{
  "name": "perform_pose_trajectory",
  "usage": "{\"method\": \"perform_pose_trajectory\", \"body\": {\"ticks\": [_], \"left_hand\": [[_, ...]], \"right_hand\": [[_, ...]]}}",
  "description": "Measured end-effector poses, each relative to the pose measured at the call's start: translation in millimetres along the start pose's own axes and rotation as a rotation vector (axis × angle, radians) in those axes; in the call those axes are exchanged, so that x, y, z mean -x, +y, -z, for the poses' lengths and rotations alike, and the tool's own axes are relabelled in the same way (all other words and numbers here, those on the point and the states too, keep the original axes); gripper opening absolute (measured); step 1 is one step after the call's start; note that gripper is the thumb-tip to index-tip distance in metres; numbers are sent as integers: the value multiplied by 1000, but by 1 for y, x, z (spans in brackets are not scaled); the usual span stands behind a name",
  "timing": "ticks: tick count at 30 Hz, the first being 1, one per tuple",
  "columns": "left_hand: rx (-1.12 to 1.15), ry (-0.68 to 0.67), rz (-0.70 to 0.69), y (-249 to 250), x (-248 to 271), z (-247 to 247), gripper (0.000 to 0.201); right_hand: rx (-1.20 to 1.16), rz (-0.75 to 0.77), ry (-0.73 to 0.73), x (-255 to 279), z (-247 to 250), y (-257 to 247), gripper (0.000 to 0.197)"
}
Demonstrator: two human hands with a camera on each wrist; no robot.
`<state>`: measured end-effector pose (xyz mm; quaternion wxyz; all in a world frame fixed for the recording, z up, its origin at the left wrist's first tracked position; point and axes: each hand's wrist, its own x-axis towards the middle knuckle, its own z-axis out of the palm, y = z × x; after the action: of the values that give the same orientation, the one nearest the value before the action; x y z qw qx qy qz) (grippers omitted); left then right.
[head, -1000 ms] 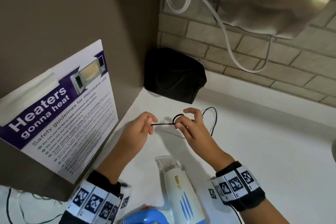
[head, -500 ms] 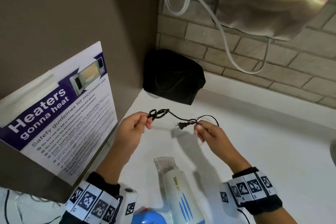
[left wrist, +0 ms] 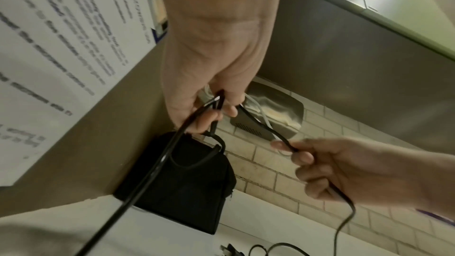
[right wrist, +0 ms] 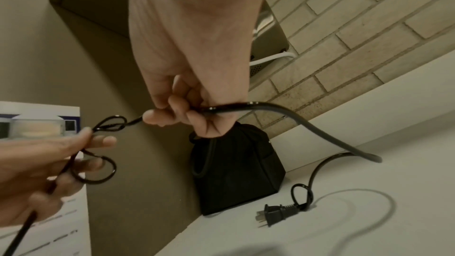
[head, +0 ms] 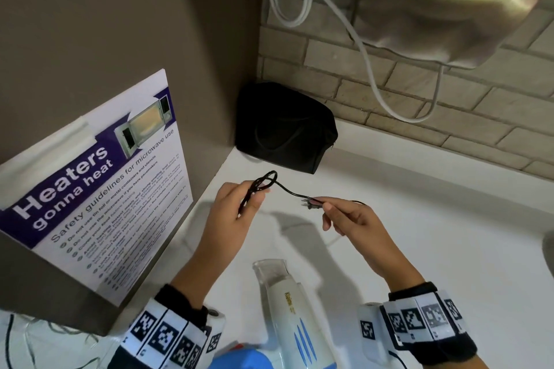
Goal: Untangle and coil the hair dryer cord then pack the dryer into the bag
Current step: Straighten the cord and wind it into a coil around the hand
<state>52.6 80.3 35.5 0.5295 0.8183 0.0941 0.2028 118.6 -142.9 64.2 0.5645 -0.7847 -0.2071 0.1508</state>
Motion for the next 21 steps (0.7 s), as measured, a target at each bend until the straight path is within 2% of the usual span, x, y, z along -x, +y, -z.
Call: {"method": "perform_pose_trajectory", "body": {"ticks": [3, 6, 8, 11, 13, 15, 18, 21], "left_hand": [[60, -26, -29, 9, 1, -2, 20], [106, -135, -9, 13, 2, -2, 46], [107, -153, 35, 19, 1, -2, 54], [152, -270, 63, 29, 0, -3, 48], [178, -389, 57, 32, 2, -4, 38], [163, -452, 46, 32, 4, -6, 26], [133, -406, 94, 30, 1, -4, 23], [217, -277, 199, 26, -4, 0, 21]], "right_hand": [[-53, -1, -10, 1, -4, -8, 27], [-101, -32, -99, -1, -7, -12, 32], [-164, -59, -151, -3, -10, -11, 38], [-235, -79, -220, -7, -15, -14, 43], [-250, -76, -280, -10, -21, -18, 40], [-260, -50, -283, -13, -27, -22, 33], [-281, -54, -196, -16, -30, -22, 17], [-221, -60, -216, -16, -26, -18, 8]]}}
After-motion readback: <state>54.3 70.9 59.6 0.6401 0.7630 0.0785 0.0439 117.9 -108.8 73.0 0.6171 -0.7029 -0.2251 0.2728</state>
